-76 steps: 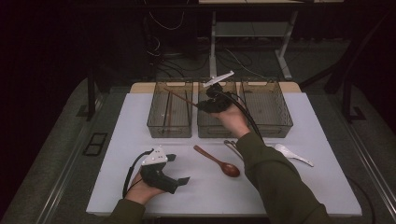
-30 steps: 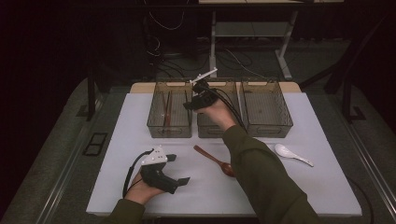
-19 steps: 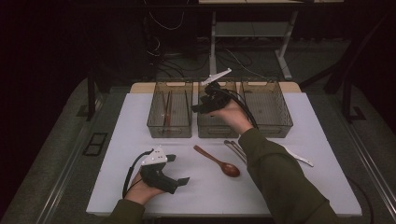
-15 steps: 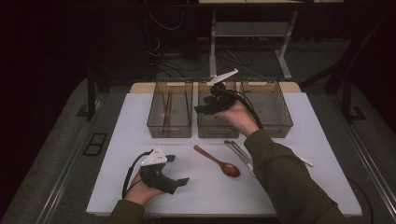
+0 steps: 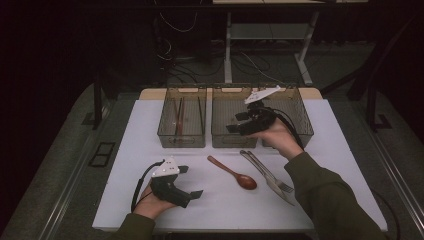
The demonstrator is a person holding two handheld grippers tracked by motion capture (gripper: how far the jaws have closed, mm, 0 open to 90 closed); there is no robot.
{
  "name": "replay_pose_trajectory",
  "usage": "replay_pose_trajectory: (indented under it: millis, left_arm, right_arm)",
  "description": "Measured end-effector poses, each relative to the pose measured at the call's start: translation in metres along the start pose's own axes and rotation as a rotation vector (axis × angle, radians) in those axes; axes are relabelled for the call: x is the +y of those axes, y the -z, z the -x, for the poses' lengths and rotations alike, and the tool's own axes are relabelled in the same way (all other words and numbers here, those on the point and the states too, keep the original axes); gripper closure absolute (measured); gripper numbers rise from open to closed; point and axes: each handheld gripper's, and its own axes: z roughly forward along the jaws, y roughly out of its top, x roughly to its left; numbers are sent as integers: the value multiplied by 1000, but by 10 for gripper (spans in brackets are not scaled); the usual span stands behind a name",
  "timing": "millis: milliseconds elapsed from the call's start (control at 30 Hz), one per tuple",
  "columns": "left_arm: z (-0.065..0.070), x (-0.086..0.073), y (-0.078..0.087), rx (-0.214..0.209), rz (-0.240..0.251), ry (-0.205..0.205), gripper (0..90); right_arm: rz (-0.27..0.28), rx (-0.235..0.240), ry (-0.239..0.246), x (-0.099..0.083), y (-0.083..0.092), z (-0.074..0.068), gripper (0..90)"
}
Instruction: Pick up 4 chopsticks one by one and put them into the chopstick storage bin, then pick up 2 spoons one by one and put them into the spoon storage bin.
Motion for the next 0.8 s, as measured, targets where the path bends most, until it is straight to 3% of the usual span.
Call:
replay_pose_trajectory:
  millis: [333, 667, 800]
  left_arm:
    - [-1, 1, -1, -1, 4, -4, 0]
    - [2, 0, 0, 7, -5, -7, 0]
    - [1, 0, 1, 8, -5, -6, 0]
  right_arm:
    - [50, 11, -21, -34, 30, 3, 331]
    - [81, -7, -5, -64, 51, -1, 322]
    - [92, -8, -27, -80, 58, 0, 312]
